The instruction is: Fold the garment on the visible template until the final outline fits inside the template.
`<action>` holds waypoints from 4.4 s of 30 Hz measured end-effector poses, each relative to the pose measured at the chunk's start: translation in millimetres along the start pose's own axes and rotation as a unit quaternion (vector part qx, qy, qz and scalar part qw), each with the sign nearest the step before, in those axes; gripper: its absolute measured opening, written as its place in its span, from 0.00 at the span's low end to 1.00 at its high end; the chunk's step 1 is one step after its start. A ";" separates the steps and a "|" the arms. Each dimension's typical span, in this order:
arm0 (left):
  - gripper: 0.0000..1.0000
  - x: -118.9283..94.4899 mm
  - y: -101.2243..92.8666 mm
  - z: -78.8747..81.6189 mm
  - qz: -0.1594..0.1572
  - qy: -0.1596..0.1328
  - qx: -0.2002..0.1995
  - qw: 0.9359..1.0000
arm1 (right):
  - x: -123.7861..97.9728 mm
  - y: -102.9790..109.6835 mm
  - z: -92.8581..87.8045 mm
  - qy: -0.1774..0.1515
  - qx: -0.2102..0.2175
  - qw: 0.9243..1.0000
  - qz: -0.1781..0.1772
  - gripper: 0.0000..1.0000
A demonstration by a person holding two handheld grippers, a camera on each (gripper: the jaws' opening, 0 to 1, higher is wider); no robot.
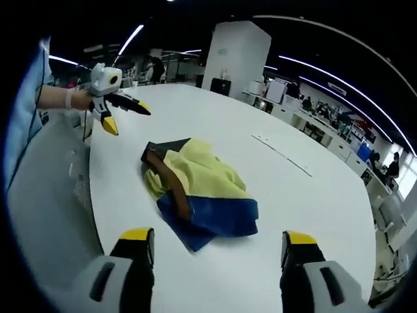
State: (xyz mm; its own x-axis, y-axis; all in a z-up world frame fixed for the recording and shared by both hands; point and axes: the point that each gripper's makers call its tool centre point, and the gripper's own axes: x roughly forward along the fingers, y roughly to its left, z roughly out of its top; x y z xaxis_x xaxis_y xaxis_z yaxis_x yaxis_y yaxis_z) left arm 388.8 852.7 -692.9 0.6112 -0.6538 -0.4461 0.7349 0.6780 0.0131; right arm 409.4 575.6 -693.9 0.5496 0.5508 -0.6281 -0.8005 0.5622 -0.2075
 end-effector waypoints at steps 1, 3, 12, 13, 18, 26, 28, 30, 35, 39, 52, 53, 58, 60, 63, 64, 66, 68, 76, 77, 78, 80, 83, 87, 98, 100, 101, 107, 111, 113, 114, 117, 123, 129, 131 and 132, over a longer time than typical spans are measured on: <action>0.66 2.2 -1.6 -0.8 -0.003 0.002 -0.001 1.000 | 1.2 -0.1 -0.9 0.003 -0.003 1.000 0.002 0.77; 0.62 7.7 -7.7 -1.8 -0.015 0.004 -0.003 1.000 | 3.3 -1.1 -1.6 0.005 -0.016 1.000 0.001 0.73; 0.50 31.2 -21.3 1.8 -0.043 0.006 0.002 0.999 | 15.3 -0.4 -2.4 0.010 -0.064 0.998 0.012 0.44; 0.47 33.1 -21.4 1.8 -0.043 0.006 0.006 0.999 | 16.7 1.7 -2.2 0.012 -0.078 0.997 0.018 0.40; 0.43 42.5 -25.0 2.1 -0.048 0.011 0.016 0.999 | 28.8 9.5 -5.1 0.027 -0.127 0.991 0.027 0.33; 0.29 52.7 -29.0 3.2 -0.051 0.012 0.025 0.998 | 47.3 19.5 -12.4 0.045 -0.214 0.975 0.039 0.22; 0.23 54.1 -29.1 3.9 -0.050 0.009 0.027 0.998 | 50.3 22.4 -16.1 0.054 -0.236 0.969 0.038 0.21; 0.21 57.2 -31.4 4.1 -0.053 0.008 0.027 0.998 | 52.4 24.4 -19.0 0.060 -0.264 0.962 0.036 0.20; 0.16 63.5 -33.6 0.8 -0.052 0.015 0.028 0.998 | 56.2 23.0 -20.1 0.062 -0.310 0.948 0.024 0.11; 0.13 66.3 -35.0 -0.3 -0.052 0.016 0.020 0.998 | 60.9 21.8 -20.0 0.055 -0.314 0.948 0.017 0.11; 0.01 68.1 -32.2 -8.5 -0.051 0.026 0.006 0.998 | 69.8 22.0 -25.9 0.066 -0.346 0.936 0.017 0.01; 0.00 67.7 -32.2 -8.6 -0.051 0.027 0.005 0.998 | 68.0 21.2 -24.9 0.064 -0.340 0.938 0.016 0.00; 0.00 63.4 -28.8 -6.4 -0.050 0.024 -0.003 0.998 | 59.7 17.7 -18.9 0.053 -0.289 0.956 0.011 0.00; 0.00 61.1 -26.3 -4.7 -0.048 0.025 -0.009 0.999 | 53.8 13.0 -10.3 0.040 -0.271 0.962 -0.002 0.00; 0.00 56.4 -23.9 -1.1 -0.047 0.029 -0.024 0.998 | 45.4 9.9 1.9 0.023 -0.222 0.975 -0.007 0.00; 0.00 54.2 -22.9 1.2 -0.047 0.028 -0.027 0.998 | 42.1 8.0 7.0 0.015 -0.207 0.978 -0.008 0.00; 0.00 51.1 -22.0 5.6 -0.048 0.025 -0.025 0.998 | 35.8 4.4 15.6 0.005 -0.191 0.982 -0.013 0.00; 0.00 48.0 -19.8 10.6 -0.048 0.024 -0.018 0.998 | 31.2 2.9 22.4 -0.004 -0.173 0.985 -0.015 0.00; 0.00 35.5 -7.7 30.6 -0.050 0.022 0.013 0.998 | 7.9 -3.2 66.7 -0.056 -0.129 0.990 -0.022 0.00; 0.00 32.9 -5.4 34.4 -0.048 0.022 0.017 0.998 | 4.3 -5.0 74.6 -0.064 -0.125 0.990 -0.025 0.00; 0.00 31.1 -4.0 36.8 -0.048 0.022 0.021 0.998 | 3.4 -5.4 76.4 -0.065 -0.126 0.990 -0.025 0.00; 0.00 25.0 -0.7 45.2 -0.048 0.022 0.025 0.998 | -1.0 -8.8 87.4 -0.074 -0.126 0.989 -0.033 0.00; 0.00 16.0 5.2 62.5 -0.044 0.011 0.019 0.999 | -8.7 -12.0 107.8 -0.102 -0.107 0.988 -0.037 0.00; 0.00 5.0 13.1 82.9 -0.038 -0.003 0.018 0.999 | -18.6 -19.2 131.0 -0.128 -0.096 0.986 -0.048 0.00; 0.00 -18.8 42.5 135.0 -0.016 -0.034 0.028 0.999 | -41.6 -33.7 192.7 -0.190 -0.095 0.975 -0.072 0.00; 0.00 -22.0 47.8 144.4 -0.013 -0.043 0.031 0.999 | -44.7 -35.1 203.5 -0.200 -0.100 0.972 -0.076 0.00; 0.00 -22.6 48.8 146.1 -0.013 -0.044 0.031 0.998 | -45.5 -35.7 207.3 -0.203 -0.100 0.971 -0.077 0.00; 0.00 -32.5 67.8 172.7 0.010 -0.070 0.044 0.996 | -51.5 -43.1 236.0 -0.225 -0.113 0.964 -0.087 0.00; 0.00 -35.8 79.9 186.0 0.019 -0.086 0.037 0.995 | -50.8 -49.7 250.0 -0.236 -0.115 0.961 -0.090 0.00; 0.00 -33.8 87.1 191.5 0.021 -0.092 0.034 0.995 | -47.2 -54.7 256.1 -0.241 -0.113 0.960 -0.091 0.00; 0.00 -31.6 91.2 194.4 0.021 -0.093 0.031 0.995 | -45.5 -56.7 258.1 -0.242 -0.114 0.959 -0.092 0.00; 0.00 -23.0 102.1 199.9 0.021 -0.096 0.023 0.995 | -37.8 -66.4 262.4 -0.242 -0.110 0.959 -0.095 0.00; 0.00 5.9 128.8 200.0 0.007 -0.096 -0.023 0.995 | -14.1 -92.0 261.5 -0.229 -0.099 0.963 -0.098 0.00; 0.00 36.5 163.2 191.7 0.000 -0.084 -0.062 0.995 | 15.9 -115.8 261.0 -0.214 -0.102 0.966 -0.103 0.00; 0.00 44.8 173.6 187.3 0.005 -0.076 -0.067 0.995 | 28.7 -125.2 258.4 -0.206 -0.099 0.968 -0.105 0.00; 0.00 51.9 179.1 184.9 0.001 -0.074 -0.075 0.994 | 37.3 -131.0 255.7 -0.202 -0.091 0.970 -0.104 0.00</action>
State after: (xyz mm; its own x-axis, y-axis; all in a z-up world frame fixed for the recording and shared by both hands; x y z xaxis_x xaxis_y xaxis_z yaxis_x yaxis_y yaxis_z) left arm 606.4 878.1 -548.2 0.6574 -0.6868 -0.3100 0.6881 0.7149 -0.1244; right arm 595.9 680.3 -498.3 0.7235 0.6538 -0.2217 -0.6706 0.5892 -0.4508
